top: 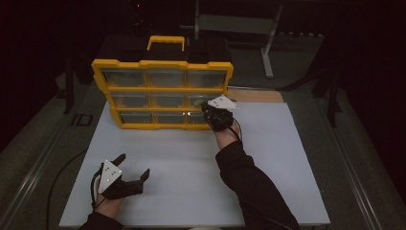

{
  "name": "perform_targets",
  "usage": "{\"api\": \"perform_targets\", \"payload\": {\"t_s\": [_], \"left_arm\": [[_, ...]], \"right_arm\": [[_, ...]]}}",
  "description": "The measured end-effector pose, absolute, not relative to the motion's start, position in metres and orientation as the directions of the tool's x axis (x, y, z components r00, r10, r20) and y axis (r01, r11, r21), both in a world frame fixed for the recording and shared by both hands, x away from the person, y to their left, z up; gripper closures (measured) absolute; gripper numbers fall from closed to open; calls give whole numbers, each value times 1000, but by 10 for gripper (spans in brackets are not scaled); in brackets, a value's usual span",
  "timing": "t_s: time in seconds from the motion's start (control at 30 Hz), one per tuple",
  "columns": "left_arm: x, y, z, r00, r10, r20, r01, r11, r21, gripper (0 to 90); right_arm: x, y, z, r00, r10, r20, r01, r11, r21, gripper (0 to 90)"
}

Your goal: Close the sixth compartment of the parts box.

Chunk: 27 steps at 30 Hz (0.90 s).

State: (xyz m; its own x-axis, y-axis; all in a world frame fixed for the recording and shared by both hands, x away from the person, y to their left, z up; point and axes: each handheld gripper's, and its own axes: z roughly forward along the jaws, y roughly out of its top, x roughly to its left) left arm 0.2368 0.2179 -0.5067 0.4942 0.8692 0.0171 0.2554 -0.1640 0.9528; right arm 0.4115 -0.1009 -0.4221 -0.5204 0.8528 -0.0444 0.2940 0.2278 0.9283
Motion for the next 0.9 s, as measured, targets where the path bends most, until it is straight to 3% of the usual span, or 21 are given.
{"api": "perform_targets", "payload": {"t_s": [0.47, 0.6, 0.73, 0.9], "left_arm": [[237, 218, -507, 494, 869, 19, 255, -166, 953, 16], [237, 218, -507, 494, 869, 18, 255, -165, 953, 16], [237, 217, -507, 495, 869, 19, 256, -166, 952, 16], [237, 217, -506, 494, 869, 20, 256, -167, 952, 16]], "right_arm": [[408, -96, -425, -545, 839, -17, 310, 220, 925, 508], [409, -96, -424, -552, 834, -1, 321, 213, 923, 381], [410, -93, -424, -570, 821, 15, 352, 228, 908, 197], [410, -91, -424, -570, 821, 23, 369, 231, 900, 125]]}}
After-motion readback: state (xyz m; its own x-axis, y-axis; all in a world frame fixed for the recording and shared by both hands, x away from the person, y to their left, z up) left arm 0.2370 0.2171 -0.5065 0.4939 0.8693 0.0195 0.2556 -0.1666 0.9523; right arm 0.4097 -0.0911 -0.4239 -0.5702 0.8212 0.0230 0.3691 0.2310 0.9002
